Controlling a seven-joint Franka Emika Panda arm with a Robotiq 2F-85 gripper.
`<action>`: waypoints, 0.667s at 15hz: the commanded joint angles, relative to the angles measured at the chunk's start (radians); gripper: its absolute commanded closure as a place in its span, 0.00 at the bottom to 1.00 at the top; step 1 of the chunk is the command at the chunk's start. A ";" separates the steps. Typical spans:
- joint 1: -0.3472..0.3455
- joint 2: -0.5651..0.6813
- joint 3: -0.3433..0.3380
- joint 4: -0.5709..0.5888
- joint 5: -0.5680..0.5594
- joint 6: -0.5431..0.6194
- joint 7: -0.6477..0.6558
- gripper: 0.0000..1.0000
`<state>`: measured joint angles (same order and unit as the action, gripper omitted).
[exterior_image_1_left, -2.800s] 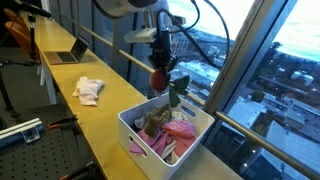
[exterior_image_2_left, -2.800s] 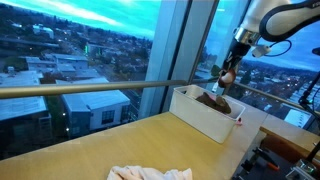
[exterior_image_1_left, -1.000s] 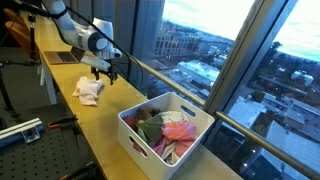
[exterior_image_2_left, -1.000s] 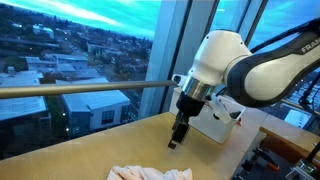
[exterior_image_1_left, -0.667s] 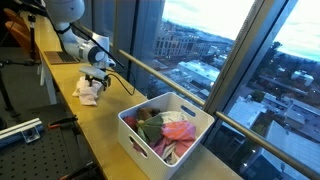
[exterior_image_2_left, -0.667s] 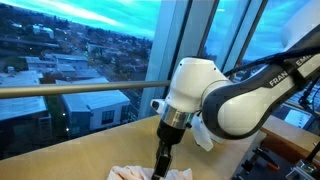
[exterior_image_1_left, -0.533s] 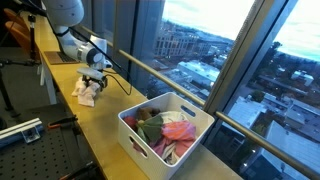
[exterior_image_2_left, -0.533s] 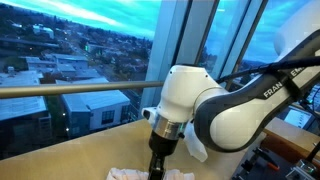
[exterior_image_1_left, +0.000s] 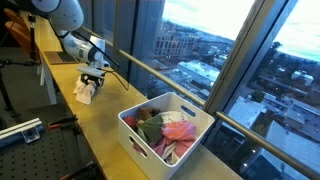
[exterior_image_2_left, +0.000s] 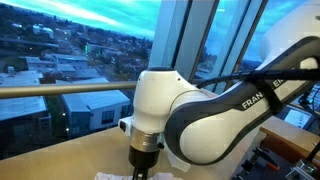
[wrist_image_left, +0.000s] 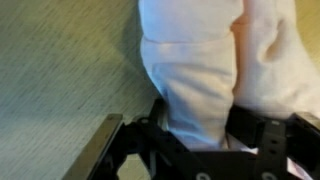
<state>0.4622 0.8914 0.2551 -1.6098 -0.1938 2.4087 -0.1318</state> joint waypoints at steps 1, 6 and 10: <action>0.000 0.042 -0.033 0.074 -0.019 -0.046 -0.011 0.73; -0.072 -0.057 -0.102 -0.018 -0.023 0.011 0.009 0.99; -0.140 -0.199 -0.186 -0.119 -0.045 0.098 0.064 1.00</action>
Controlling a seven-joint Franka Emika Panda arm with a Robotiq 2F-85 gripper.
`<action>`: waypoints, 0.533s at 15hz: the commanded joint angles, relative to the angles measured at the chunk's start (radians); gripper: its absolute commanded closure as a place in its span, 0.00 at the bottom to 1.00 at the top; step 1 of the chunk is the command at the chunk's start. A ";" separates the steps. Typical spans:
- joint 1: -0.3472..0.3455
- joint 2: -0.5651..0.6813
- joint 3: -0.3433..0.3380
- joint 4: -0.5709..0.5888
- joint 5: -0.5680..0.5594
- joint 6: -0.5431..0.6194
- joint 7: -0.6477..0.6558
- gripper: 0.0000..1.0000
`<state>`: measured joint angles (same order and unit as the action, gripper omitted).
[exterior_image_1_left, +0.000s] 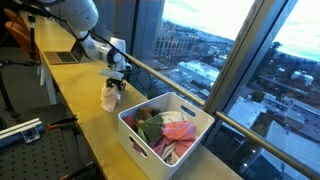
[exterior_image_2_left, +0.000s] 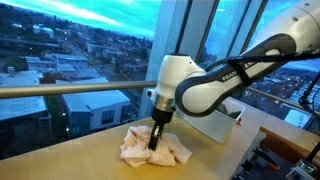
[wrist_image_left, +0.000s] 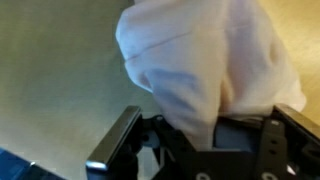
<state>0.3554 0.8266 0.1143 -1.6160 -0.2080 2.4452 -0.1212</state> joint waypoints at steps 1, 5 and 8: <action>-0.046 -0.170 -0.067 -0.129 -0.043 0.077 0.068 1.00; -0.081 -0.334 -0.146 -0.196 -0.105 0.113 0.128 1.00; -0.106 -0.466 -0.187 -0.232 -0.162 0.090 0.172 1.00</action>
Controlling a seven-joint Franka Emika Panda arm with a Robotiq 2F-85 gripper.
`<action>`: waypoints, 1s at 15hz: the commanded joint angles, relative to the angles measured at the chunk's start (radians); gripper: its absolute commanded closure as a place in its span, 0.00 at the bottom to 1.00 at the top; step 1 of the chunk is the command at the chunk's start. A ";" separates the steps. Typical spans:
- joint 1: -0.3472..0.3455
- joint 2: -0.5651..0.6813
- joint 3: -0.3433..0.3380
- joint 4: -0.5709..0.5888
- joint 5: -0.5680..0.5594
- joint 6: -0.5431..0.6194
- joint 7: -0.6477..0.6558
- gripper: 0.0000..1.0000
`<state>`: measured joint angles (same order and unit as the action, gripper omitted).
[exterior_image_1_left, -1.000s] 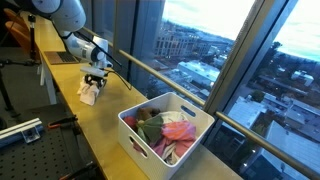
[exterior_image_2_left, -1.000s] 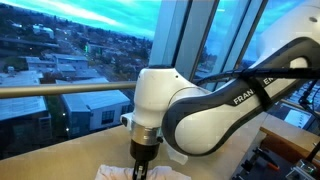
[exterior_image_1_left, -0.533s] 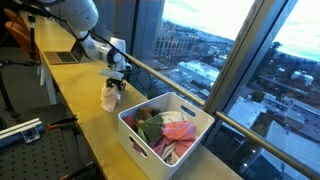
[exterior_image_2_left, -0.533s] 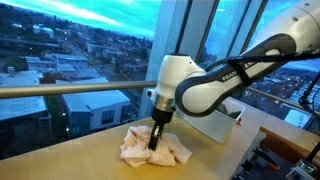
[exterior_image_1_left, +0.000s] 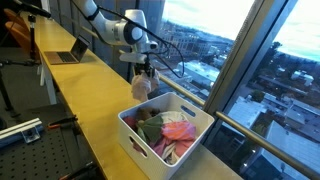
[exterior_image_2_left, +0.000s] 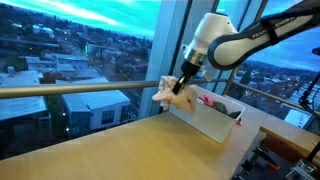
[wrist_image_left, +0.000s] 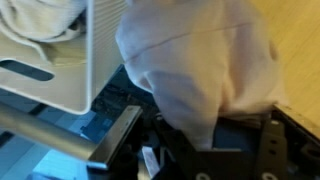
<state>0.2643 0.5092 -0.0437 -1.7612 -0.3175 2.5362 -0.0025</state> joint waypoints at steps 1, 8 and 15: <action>-0.029 -0.189 -0.037 -0.093 -0.066 -0.011 0.059 1.00; -0.196 -0.322 -0.049 -0.078 -0.050 -0.064 -0.003 1.00; -0.296 -0.251 -0.049 -0.084 0.007 -0.041 -0.038 0.73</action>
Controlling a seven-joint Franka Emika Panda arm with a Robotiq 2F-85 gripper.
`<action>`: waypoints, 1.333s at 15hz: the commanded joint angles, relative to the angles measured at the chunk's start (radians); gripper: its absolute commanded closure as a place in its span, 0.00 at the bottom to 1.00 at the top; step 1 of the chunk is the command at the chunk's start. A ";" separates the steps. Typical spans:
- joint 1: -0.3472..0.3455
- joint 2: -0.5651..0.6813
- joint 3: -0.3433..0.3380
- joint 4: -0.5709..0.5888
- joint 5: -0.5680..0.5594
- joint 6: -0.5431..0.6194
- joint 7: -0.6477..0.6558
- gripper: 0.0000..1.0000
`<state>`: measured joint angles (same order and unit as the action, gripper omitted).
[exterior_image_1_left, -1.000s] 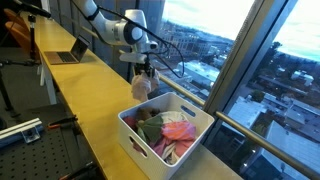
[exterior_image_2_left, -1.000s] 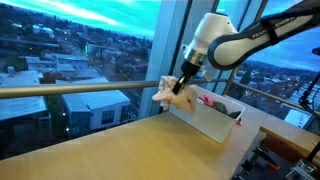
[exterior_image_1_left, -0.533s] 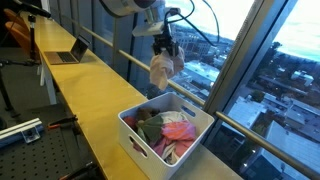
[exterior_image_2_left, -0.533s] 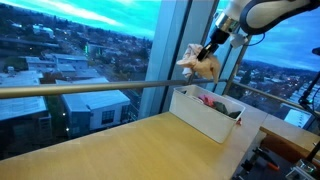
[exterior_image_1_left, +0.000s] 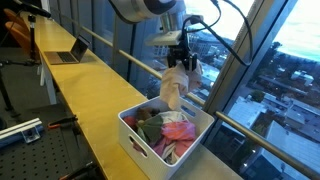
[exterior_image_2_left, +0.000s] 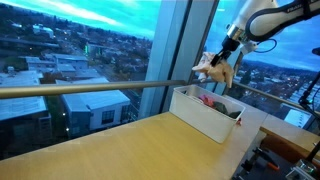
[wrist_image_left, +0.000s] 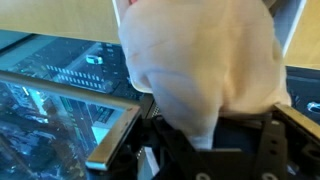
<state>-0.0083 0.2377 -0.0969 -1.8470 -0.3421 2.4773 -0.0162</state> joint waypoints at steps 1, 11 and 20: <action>-0.029 0.022 0.004 0.000 0.037 0.016 -0.025 0.68; 0.000 -0.035 0.042 -0.100 0.066 0.052 0.013 0.00; 0.021 -0.003 0.103 -0.190 0.223 0.067 0.010 0.00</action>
<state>0.0069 0.2352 0.0118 -2.0381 -0.1221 2.5461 -0.0039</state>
